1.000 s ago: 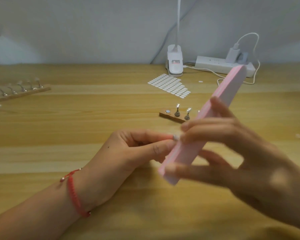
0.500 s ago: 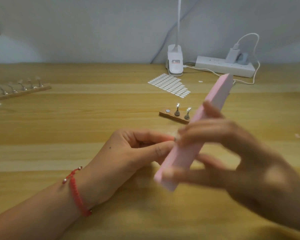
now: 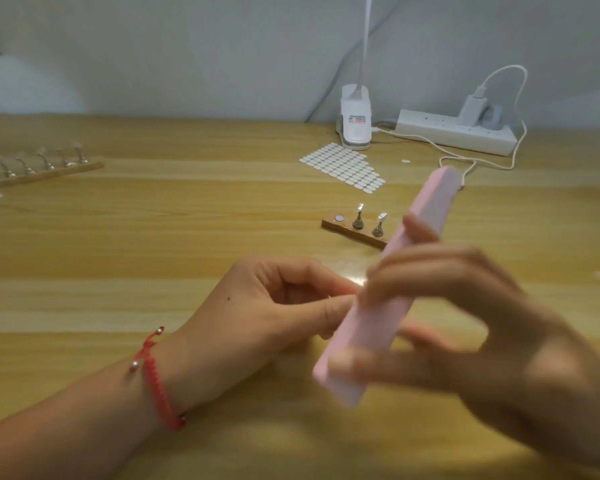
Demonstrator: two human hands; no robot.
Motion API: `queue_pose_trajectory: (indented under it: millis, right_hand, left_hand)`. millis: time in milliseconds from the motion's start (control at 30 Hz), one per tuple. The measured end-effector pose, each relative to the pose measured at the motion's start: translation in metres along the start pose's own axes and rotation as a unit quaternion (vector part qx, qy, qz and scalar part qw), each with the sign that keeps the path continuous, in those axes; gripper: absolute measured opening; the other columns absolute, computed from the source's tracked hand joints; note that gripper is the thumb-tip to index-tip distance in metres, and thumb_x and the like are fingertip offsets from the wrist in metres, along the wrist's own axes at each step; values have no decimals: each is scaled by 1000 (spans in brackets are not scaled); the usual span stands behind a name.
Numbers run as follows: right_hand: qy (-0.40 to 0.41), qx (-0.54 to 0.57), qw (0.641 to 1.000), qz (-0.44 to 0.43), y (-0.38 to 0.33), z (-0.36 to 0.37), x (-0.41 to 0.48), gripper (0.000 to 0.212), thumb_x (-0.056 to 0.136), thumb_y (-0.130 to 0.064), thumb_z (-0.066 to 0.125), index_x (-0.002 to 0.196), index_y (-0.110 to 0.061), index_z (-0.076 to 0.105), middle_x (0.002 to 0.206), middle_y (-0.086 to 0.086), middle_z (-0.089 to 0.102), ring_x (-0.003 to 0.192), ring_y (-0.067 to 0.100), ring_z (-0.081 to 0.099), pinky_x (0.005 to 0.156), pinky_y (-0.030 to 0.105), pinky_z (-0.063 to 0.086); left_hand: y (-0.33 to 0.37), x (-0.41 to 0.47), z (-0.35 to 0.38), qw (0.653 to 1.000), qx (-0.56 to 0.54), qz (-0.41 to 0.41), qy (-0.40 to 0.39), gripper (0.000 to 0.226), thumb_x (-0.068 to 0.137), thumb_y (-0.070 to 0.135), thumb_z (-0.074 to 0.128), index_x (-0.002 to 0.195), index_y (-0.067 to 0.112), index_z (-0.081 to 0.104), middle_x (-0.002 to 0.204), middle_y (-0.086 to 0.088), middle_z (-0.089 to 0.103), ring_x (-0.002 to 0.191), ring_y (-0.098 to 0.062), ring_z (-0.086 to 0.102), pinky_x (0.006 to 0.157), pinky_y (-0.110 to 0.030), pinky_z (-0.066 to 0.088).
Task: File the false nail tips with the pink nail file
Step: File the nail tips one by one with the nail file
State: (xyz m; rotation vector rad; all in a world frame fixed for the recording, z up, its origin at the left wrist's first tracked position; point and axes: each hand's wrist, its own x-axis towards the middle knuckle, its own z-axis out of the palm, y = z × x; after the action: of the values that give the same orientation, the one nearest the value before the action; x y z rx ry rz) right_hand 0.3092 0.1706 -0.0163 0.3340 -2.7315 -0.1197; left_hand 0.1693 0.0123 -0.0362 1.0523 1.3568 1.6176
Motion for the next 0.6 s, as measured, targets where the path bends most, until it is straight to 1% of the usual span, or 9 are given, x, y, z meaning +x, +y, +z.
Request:
queue_pose_trajectory:
  millis: [67,133,200,300,333,467,500,567,600]
  right_hand:
    - [91,48,995,-2,3,7,-9,40,93,-1,52,114,-30,70,111,4,56,113,18,52,116,49,30]
    - [111,100,989,19,-6,3,-10,50,91,4,58,123,-34,67,117,4,53,118,20,50,115,51,31]
    - [107,111,988,-8,-12,10,-8,48,89,-3,70,124,-36,66,120,-1,52,121,15,49,116,47,30]
    - [115,115,986,34,0,6,-6,46,92,5,50,118,-28,67,115,6,53,114,26,54,113,53,33]
    - [115,126,984,56,-1,4,-6,45,91,7,49,117,-26,66,114,8,53,110,29,55,112,55,34]
    - [109,159,981,14,-18,6,-6,35,86,-4,67,111,-29,71,113,-2,56,115,14,53,115,47,34]
    - [113,148,982,19,-14,4,-5,37,86,-2,64,111,-29,69,113,-1,56,114,15,53,114,48,34]
    - [127,113,984,50,-3,0,-4,40,87,5,56,114,-23,68,112,7,55,111,23,53,112,54,34]
    - [126,115,983,66,-3,2,-3,39,87,4,58,115,-20,68,112,7,55,111,23,53,112,54,34]
  left_hand:
    - [-2,2,-3,999,20,-6,25,8,67,18,71,70,22,77,64,2,69,56,-3,57,54,-10,44]
    - [-2,1,-3,999,28,-9,28,9,65,22,73,72,22,78,68,-4,70,61,-9,58,56,-12,45]
    - [-1,1,-3,999,28,-15,22,11,65,23,73,75,22,78,73,-10,71,66,-16,59,58,-16,48]
    - [-2,2,-4,998,39,-22,41,16,62,31,74,76,25,78,67,-7,69,60,-9,57,55,-12,45]
    - [-2,1,-4,998,40,-21,44,19,59,35,75,76,26,78,65,-6,68,57,-6,56,55,-11,44]
    - [-2,1,-2,999,32,-28,31,26,59,36,75,81,22,78,83,-23,71,72,-21,59,67,-26,46]
    - [-2,1,-3,999,32,-29,33,26,60,36,76,81,22,79,81,-22,71,71,-20,58,66,-24,45]
    - [-3,2,-6,999,21,-24,30,24,59,33,84,80,23,79,65,-7,69,61,-9,57,61,-15,46]
    - [-4,2,-6,999,17,-23,27,21,60,31,84,79,24,79,63,-1,67,58,-7,56,58,-13,46]
